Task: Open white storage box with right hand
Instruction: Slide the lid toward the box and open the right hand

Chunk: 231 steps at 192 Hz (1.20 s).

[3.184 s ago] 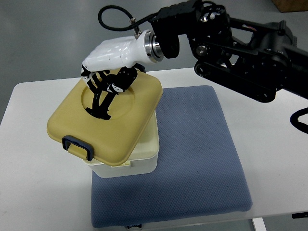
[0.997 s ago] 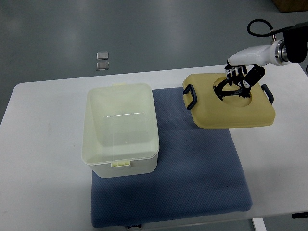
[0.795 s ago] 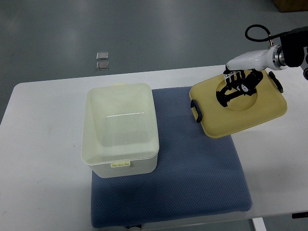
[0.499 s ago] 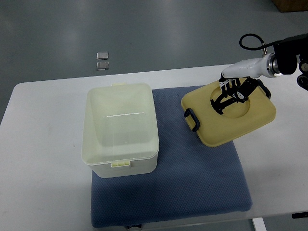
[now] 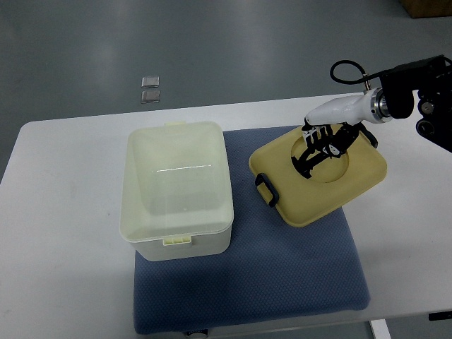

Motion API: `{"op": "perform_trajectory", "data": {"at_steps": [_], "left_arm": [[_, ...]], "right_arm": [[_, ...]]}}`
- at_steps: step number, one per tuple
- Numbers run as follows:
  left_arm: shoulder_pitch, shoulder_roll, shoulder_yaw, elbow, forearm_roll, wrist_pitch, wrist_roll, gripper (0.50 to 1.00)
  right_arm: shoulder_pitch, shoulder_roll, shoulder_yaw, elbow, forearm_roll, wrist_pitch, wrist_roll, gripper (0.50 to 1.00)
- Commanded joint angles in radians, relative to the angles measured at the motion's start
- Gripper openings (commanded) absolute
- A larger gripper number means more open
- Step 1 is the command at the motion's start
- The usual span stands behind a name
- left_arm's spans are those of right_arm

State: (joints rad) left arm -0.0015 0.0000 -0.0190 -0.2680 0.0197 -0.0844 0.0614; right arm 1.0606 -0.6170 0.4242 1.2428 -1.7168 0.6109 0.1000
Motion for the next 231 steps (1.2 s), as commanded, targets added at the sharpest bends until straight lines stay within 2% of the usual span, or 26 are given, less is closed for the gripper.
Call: {"op": "perform_trajectory", "data": {"at_steps": [1,165,167,168,169,170,171,172,173,174,231], "left_arm": [[0.0,0.0,-0.001,0.001,-0.001,0.0,0.0,1.0],[0.0,0.0,-0.002,0.001,-0.003,0.0,0.0,1.0],[0.0,0.0,-0.002,0.001,-0.003,0.0,0.0,1.0],[0.0,0.0,-0.002,0.001,-0.003,0.0,0.0,1.0],[0.0,0.0,-0.002,0.001,-0.003,0.0,0.0,1.0],[0.0,0.0,-0.002,0.001,-0.003,0.0,0.0,1.0],[0.0,0.0,-0.002,0.001,-0.003,0.0,0.0,1.0],[0.0,0.0,-0.002,0.001,-0.003,0.0,0.0,1.0],[0.0,0.0,-0.002,0.001,-0.003,0.0,0.0,1.0],[0.0,0.0,-0.002,0.001,-0.003,0.0,0.0,1.0],[0.0,0.0,-0.001,0.001,-0.003,0.0,0.0,1.0]], "right_arm": [[-0.005,0.019,-0.001,0.001,-0.001,0.0,0.0,0.5],[-0.028,0.132,-0.001,0.03,0.0,0.0,0.0,0.5],[-0.03,0.134,-0.001,0.03,0.0,0.0,0.0,0.511],[-0.033,0.134,0.001,0.03,-0.001,0.0,0.0,0.638],[-0.033,0.134,0.001,0.03,-0.001,0.0,0.0,0.639],[-0.034,0.134,0.001,0.03,-0.001,0.0,0.0,0.759],[-0.034,0.134,0.001,0.03,-0.001,0.0,0.0,0.76],[-0.037,0.134,0.001,0.03,0.0,0.0,0.0,0.865],[-0.037,0.134,0.001,0.03,0.0,0.0,0.0,0.866],[-0.039,0.134,0.002,0.03,0.0,0.0,0.0,0.941],[-0.073,0.134,0.013,0.023,0.002,0.0,-0.002,0.942]]}}
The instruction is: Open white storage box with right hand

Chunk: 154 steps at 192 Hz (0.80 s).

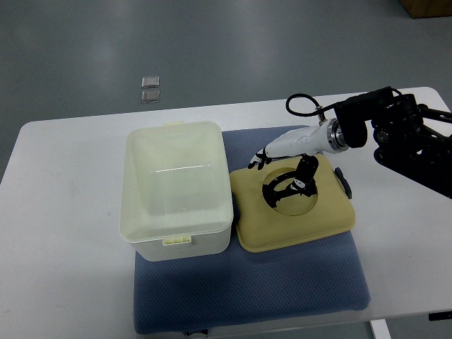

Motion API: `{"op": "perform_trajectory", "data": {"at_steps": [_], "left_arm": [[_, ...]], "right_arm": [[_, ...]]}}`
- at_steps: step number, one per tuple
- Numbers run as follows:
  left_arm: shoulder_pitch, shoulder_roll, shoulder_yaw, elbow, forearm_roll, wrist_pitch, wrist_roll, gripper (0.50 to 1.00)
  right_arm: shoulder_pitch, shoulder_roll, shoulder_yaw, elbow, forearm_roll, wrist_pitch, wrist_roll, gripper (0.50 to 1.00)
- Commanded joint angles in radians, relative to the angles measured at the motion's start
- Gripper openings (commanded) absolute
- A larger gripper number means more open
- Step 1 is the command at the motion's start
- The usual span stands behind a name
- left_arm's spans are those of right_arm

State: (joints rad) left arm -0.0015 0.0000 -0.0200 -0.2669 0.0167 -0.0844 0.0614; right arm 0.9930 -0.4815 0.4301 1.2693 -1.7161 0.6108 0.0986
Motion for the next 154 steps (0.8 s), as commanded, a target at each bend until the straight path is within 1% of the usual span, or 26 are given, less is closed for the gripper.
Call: {"op": "perform_trajectory", "data": {"at_steps": [1,20,41,57,72,86,92,93,103,104,106,107,112,113,118,119,122,125,126,127,128,129,133,139,145,154], "left_arm": [[0.0,0.0,0.0,0.0,0.0,0.0,0.0,1.0],[0.0,0.0,0.0,0.0,0.002,0.0,0.0,1.0],[0.0,0.0,0.0,-0.002,0.002,0.0,0.0,1.0],[0.0,0.0,0.0,-0.002,0.002,0.0,0.0,1.0],[0.0,0.0,0.0,0.0,0.002,0.0,0.0,1.0],[0.0,0.0,-0.001,-0.002,0.002,0.0,0.0,1.0],[0.0,0.0,-0.001,-0.002,0.002,0.0,0.0,1.0],[0.0,0.0,-0.001,-0.002,0.002,0.0,0.0,1.0],[0.0,0.0,-0.001,-0.002,0.002,0.0,0.0,1.0],[0.0,0.0,-0.001,-0.003,0.003,0.0,0.0,1.0],[0.0,0.0,-0.001,-0.003,0.003,0.0,0.0,1.0],[0.0,0.0,-0.001,-0.003,0.003,0.0,0.0,1.0],[0.0,0.0,-0.001,-0.003,0.003,0.0,0.0,1.0],[0.0,0.0,-0.001,-0.003,0.003,0.0,0.0,1.0],[0.0,0.0,-0.001,-0.003,0.003,0.0,0.0,1.0],[0.0,0.0,-0.001,-0.003,0.003,0.0,0.0,1.0],[0.0,0.0,-0.001,-0.003,0.003,0.0,0.0,1.0],[0.0,0.0,-0.001,-0.002,0.003,0.0,0.0,1.0],[0.0,0.0,-0.001,-0.002,0.003,0.0,0.0,1.0],[0.0,0.0,-0.001,-0.002,0.002,0.0,0.0,1.0],[0.0,0.0,-0.001,-0.002,0.002,0.0,0.0,1.0],[0.0,0.0,-0.001,-0.002,0.003,0.0,0.0,1.0],[0.0,0.0,-0.001,-0.002,0.003,0.0,0.0,1.0],[0.0,0.0,-0.001,-0.002,0.002,0.0,0.0,1.0],[0.0,0.0,-0.001,-0.002,0.002,0.0,0.0,1.0],[0.0,0.0,-0.001,-0.002,0.002,0.0,0.0,1.0]], "right_arm": [[-0.005,-0.003,0.009,-0.005,0.003,0.0,0.0,0.942],[0.006,-0.014,0.022,-0.01,0.016,0.0,0.0,0.942],[0.021,-0.008,0.139,-0.053,0.02,0.0,0.0,0.942],[0.019,0.0,0.259,-0.123,0.029,0.0,0.004,0.942],[0.009,0.024,0.394,-0.208,0.159,0.0,0.003,0.942],[-0.027,0.061,0.506,-0.321,0.435,0.0,-0.005,0.94],[-0.045,0.075,0.55,-0.355,0.587,0.0,-0.005,0.94],[-0.051,0.08,0.565,-0.366,0.646,0.0,-0.005,0.94],[-0.051,0.08,0.565,-0.366,0.647,0.0,-0.005,0.94],[-0.095,0.111,0.603,-0.41,0.984,0.0,-0.014,0.94],[-0.096,0.112,0.604,-0.41,0.987,0.0,-0.014,0.94],[-0.105,0.119,0.605,-0.418,1.069,0.0,-0.019,0.94],[-0.119,0.132,0.604,-0.43,1.205,0.0,-0.028,0.94],[-0.125,0.138,0.602,-0.435,1.272,0.0,-0.036,0.94],[-0.135,0.15,0.602,-0.441,1.388,0.0,-0.048,0.94],[-0.142,0.155,0.602,-0.442,1.446,-0.012,-0.054,0.94],[-0.146,0.159,0.601,-0.444,1.5,-0.028,-0.059,0.942],[-0.154,0.168,0.601,-0.444,1.601,-0.063,-0.068,0.942],[-0.154,0.169,0.601,-0.444,1.601,-0.063,-0.068,0.942],[-0.158,0.173,0.599,-0.444,1.65,-0.081,-0.068,0.942],[-0.158,0.173,0.599,-0.444,1.65,-0.082,-0.068,0.942],[-0.163,0.178,0.599,-0.444,1.694,-0.1,-0.068,0.942],[-0.174,0.187,0.599,-0.444,1.768,-0.131,-0.068,0.942],[-0.186,0.201,0.605,-0.446,1.851,-0.172,-0.062,0.942],[-0.192,0.215,0.616,-0.447,1.894,-0.195,-0.059,0.942],[-0.204,0.25,0.628,-0.45,1.969,-0.23,-0.027,0.942]]}}
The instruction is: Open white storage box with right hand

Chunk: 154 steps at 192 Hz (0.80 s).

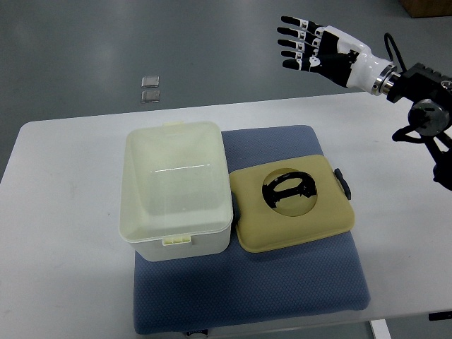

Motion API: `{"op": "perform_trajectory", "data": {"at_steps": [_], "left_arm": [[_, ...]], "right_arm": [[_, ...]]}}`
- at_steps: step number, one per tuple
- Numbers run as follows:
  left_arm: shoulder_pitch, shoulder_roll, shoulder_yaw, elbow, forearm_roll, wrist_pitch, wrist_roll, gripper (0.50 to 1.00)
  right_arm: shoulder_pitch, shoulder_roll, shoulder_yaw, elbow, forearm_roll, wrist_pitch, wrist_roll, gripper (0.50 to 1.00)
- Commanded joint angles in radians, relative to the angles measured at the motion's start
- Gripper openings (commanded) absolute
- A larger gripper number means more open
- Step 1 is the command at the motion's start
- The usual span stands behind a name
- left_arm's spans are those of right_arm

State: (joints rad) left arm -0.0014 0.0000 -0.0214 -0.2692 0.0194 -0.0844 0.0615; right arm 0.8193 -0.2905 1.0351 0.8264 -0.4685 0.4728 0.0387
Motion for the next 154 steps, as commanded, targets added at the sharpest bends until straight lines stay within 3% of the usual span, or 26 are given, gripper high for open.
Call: {"op": "perform_trajectory", "data": {"at_steps": [1,14,35,154], "left_arm": [[0.0,0.0,0.0,0.001,-0.001,0.0,0.0,1.0],[0.0,0.0,0.0,-0.001,0.0,0.0,0.0,1.0],[0.0,0.0,0.0,-0.001,0.0,0.0,0.0,1.0],[0.0,0.0,0.001,-0.001,0.0,0.0,0.0,1.0]], "right_arm": [[-0.031,0.059,0.023,-0.007,0.722,-0.092,0.033,0.942],[-0.069,0.088,0.045,-0.009,0.765,-0.112,0.104,0.942],[-0.123,0.123,0.051,-0.004,0.768,-0.106,0.155,0.942],[-0.215,0.152,0.034,-0.053,0.692,-0.049,0.162,0.942]]}}
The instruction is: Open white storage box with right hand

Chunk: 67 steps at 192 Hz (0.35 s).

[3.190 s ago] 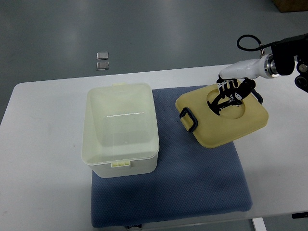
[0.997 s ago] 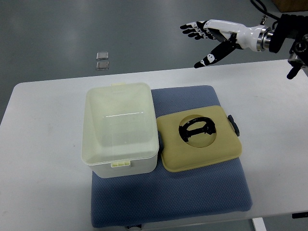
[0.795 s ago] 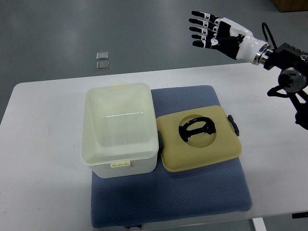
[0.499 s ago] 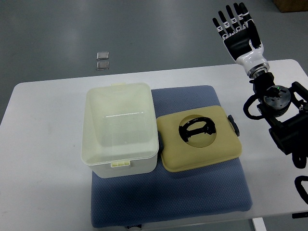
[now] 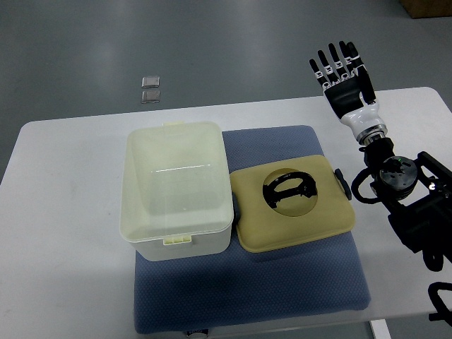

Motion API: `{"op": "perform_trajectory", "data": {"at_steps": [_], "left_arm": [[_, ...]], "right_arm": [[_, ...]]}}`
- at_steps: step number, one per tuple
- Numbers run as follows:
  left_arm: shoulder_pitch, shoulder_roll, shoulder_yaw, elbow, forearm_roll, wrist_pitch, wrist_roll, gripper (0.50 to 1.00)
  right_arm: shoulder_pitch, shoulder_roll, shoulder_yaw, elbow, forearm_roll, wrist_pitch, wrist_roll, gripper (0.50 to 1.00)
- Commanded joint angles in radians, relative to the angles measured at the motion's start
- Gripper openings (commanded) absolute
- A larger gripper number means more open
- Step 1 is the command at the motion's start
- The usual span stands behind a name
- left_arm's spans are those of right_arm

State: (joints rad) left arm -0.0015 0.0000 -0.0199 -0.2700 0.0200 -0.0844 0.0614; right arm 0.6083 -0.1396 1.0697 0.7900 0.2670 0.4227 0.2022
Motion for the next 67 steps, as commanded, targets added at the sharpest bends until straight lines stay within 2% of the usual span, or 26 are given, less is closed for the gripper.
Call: {"op": "perform_trajectory", "data": {"at_steps": [1,67], "left_arm": [[0.0,0.0,0.0,0.0,0.0,0.0,0.0,1.0],[0.0,0.0,0.0,0.0,0.0,-0.002,0.0,1.0]], "right_arm": [[-0.004,0.002,-0.001,-0.018,-0.049,0.001,-0.001,0.942],[-0.001,-0.002,-0.024,-0.054,-0.261,-0.012,-0.001,0.942]]}}
